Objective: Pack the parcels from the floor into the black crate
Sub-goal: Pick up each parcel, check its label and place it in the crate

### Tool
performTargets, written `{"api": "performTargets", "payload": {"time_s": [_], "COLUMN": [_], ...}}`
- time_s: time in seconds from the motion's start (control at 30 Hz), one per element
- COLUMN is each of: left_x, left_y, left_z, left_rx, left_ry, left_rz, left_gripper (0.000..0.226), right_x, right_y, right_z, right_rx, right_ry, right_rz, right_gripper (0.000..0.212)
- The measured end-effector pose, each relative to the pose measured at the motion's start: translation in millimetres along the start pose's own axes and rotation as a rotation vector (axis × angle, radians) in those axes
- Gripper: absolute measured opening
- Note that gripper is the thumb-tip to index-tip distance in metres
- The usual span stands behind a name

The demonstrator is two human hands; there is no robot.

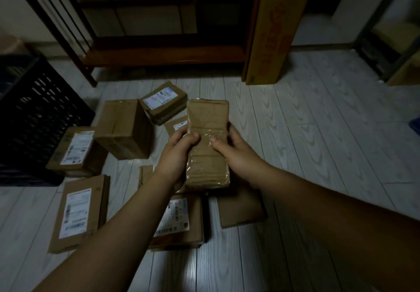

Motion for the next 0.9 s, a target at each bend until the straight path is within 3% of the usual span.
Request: {"api": "performTargets", "payload": {"time_s": [0.1, 0.27, 0.4, 0.6, 0.67, 0.73, 0.9], "left_x": [-51, -166, -288, -460, -503, -543, -628], "left_y": [12, 62, 123, 228, 259, 283, 331], "left_z": [-6, -38, -59, -71, -73, -78, -82], "left_rx": [0.027, 0.18, 0.162, 0.125, 0.081, 0.066, -0.022], "left_ry": [0.004, -0.016, -0.047, -0.152, -0.236, -0.311, -0.331], "left_rz": [0.017, 0.099, 0.128, 0.118, 0.096, 0.059, -0.115], "left_gripper": [0.023, 0.037, 0.053, 0.055, 0.061, 0.053, 0.032], "right_x": [39, 163, 295, 477, 527, 571, 648], "right_y": [12, 53, 102, 192, 217, 236, 266], "right_z": [-5, 4, 5, -16, -25, -34, -43], "right_rx": [0.051, -0.038, -0.031, -0.066, -0.089, -0.086, -0.041], "right_ry": [-0.082, -0.174, -0.167, -0.076, -0.012, 0.072, 0.199], "right_rz": [-0.008, -0.02, -0.075, -0.061, -0.014, 0.036, 0.142], "right_gripper": [0.042, 0.035, 0.027, 0.032, 0.054, 0.075, 0.062]}}
Point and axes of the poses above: each hand's wrist, its own y-axis away from the middle knuckle, its own z-axis out of the back of the hand, x = y × z, the point moved 4 cm from there along -y, towards the middle knuckle, and after that the axes turned 1 degree about y, right-handed, at the moved point
